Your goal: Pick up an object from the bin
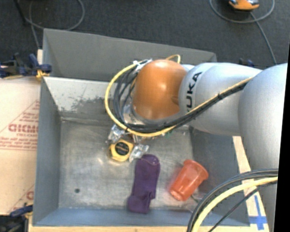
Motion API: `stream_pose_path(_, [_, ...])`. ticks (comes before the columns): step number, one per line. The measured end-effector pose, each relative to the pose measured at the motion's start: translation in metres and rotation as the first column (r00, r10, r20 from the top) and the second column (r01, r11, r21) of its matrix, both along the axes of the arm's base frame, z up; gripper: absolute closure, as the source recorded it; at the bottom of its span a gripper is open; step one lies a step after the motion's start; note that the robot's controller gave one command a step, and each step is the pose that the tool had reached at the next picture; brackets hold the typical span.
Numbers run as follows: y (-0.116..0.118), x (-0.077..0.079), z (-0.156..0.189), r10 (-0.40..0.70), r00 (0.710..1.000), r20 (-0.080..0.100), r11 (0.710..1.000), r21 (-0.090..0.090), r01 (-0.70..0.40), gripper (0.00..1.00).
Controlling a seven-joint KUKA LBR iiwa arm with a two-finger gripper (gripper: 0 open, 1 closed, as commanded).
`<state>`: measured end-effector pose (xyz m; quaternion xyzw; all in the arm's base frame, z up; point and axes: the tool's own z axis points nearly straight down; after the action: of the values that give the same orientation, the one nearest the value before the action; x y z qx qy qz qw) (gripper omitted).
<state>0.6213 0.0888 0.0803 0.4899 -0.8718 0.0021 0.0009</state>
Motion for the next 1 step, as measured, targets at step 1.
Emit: stream_pose_path(1, [0.0000, 0.0001, 0.0001, -0.001, 1.000, 0.000, 1.000, 0.000, 0.001, 1.00])
